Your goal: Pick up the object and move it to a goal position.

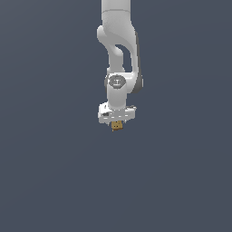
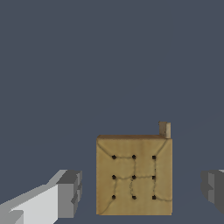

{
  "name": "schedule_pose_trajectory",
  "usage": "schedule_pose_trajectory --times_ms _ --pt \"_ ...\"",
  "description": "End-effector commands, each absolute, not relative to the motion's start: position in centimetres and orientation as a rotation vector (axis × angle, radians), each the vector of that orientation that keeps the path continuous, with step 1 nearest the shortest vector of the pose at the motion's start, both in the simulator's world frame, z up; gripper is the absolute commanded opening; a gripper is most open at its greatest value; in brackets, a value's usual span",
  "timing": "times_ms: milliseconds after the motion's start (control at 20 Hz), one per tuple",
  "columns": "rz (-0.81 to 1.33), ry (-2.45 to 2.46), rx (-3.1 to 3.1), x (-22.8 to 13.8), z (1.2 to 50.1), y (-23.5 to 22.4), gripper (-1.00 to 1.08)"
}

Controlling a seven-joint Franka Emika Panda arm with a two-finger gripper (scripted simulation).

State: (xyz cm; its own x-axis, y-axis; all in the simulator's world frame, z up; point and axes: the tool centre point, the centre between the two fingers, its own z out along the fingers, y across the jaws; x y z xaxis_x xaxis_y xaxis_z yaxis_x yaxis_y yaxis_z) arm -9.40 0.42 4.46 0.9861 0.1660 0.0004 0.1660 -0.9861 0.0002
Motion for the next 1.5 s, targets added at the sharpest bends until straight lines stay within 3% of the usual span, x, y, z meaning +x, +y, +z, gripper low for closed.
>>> schedule_pose_trajectory --times_ms 0,450,500,1450 --pt "0.000 0.262 3.131 -9.5 3.3 0.4 1.00" --pt "0.000 0.264 3.130 -9.5 1.1 0.4 1.00" --pt "0.000 0.264 3.130 -9.5 1.1 0.4 -1.00" --pt "0.000 0.263 3.130 -9.2 3.3 0.3 -1.00"
